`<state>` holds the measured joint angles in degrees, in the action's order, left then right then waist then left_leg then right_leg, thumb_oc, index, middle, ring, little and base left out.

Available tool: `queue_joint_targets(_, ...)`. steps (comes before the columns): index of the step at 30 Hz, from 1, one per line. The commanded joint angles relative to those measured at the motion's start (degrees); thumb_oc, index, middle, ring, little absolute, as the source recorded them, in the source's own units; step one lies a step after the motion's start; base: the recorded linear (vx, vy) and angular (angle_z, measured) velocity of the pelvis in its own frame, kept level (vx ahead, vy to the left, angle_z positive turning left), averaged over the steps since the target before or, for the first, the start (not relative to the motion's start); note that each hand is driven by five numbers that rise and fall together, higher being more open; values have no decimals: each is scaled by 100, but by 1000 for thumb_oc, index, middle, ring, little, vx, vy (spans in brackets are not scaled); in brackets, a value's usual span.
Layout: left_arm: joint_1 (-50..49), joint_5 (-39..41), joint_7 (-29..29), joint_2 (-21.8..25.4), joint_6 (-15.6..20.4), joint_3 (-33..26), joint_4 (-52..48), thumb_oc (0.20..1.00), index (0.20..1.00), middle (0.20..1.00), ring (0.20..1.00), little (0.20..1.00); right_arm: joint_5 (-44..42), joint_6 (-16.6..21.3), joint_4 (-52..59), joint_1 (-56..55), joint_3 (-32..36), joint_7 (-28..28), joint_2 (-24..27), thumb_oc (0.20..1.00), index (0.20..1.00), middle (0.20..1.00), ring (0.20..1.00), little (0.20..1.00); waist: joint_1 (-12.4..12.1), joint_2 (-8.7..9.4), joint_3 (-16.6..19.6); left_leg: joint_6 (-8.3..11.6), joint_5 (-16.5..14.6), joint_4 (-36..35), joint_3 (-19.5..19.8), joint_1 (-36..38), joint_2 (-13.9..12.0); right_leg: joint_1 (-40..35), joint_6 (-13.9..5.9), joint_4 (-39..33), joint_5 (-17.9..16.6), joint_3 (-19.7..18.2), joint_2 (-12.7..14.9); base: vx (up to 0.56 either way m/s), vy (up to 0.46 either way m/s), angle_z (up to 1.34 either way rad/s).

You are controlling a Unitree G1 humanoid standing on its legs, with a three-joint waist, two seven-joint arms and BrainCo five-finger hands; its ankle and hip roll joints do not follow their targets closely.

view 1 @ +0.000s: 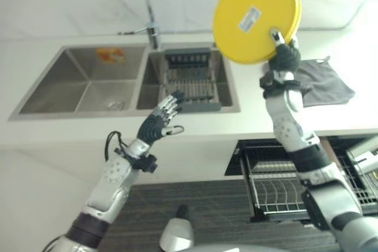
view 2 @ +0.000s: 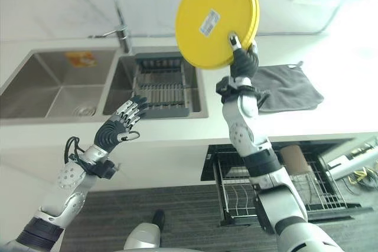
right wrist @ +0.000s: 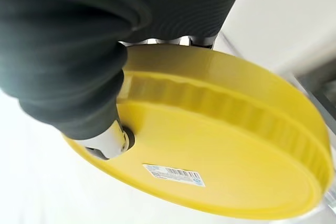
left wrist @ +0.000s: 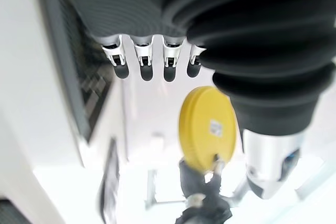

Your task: Place the dishes in the dishwasher.

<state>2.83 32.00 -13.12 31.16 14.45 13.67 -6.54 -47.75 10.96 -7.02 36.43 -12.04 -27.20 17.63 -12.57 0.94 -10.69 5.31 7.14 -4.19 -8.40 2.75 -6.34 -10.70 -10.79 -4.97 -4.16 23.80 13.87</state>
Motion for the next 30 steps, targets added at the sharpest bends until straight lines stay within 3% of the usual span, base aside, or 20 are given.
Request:
queue_joint_targets(1, 246, -231, 114, -40, 213, 197, -29, 1000, 1000, 1000, 1000, 1000, 370, 616, 595, 143, 223, 51, 28, 200, 200, 200, 200, 200, -59, -87, 323, -200, -624, -37, -886, 542, 3, 28, 202, 232, 224, 45, -94, -118, -154, -34)
queue_joint_targets(4, 173, -383, 209, -147, 324, 200, 14, 1000, 1000, 1000, 1000, 1000, 247, 796, 922, -534, 417, 361, -3, 200, 200, 200, 200, 200, 243, -81, 365, -132, -606, -4, -1177, 647, -114, 41, 234, 168, 194, -64, -142, -84, -124, -44)
queue_joint_targets(15, 59, -639, 530, -337, 381, 6, 72, 1000, 1000, 1000, 1000, 1000, -356, 446, 1650, -2230, 942, 1806, 316, 200, 200, 200, 200, 200, 964, -26, 455, 41, -595, 256, -1879, 742, -430, 180, 281, 129, 133, -252, -242, -23, -100, -50)
queue_joint_targets(24, -128, -724, 614, -374, 290, -194, 0, 1000, 1000, 1000, 1000, 1000, -582, 169, 1743, -2944, 1270, 2280, 249, 200, 200, 200, 200, 200, 1221, -31, 416, 67, -648, 370, -1986, 775, -558, 251, 312, 651, 456, -237, -265, 41, -5, -29)
queue_joint_targets(30, -248, -777, 602, -377, 185, -301, -68, 1000, 1000, 1000, 1000, 1000, -585, 73, 1596, -3179, 1226, 2316, 99, 200, 200, 200, 200, 200, 1205, -44, 357, 21, -641, 422, -1972, 712, -550, 268, 328, 862, 580, -123, -237, 35, 11, -3)
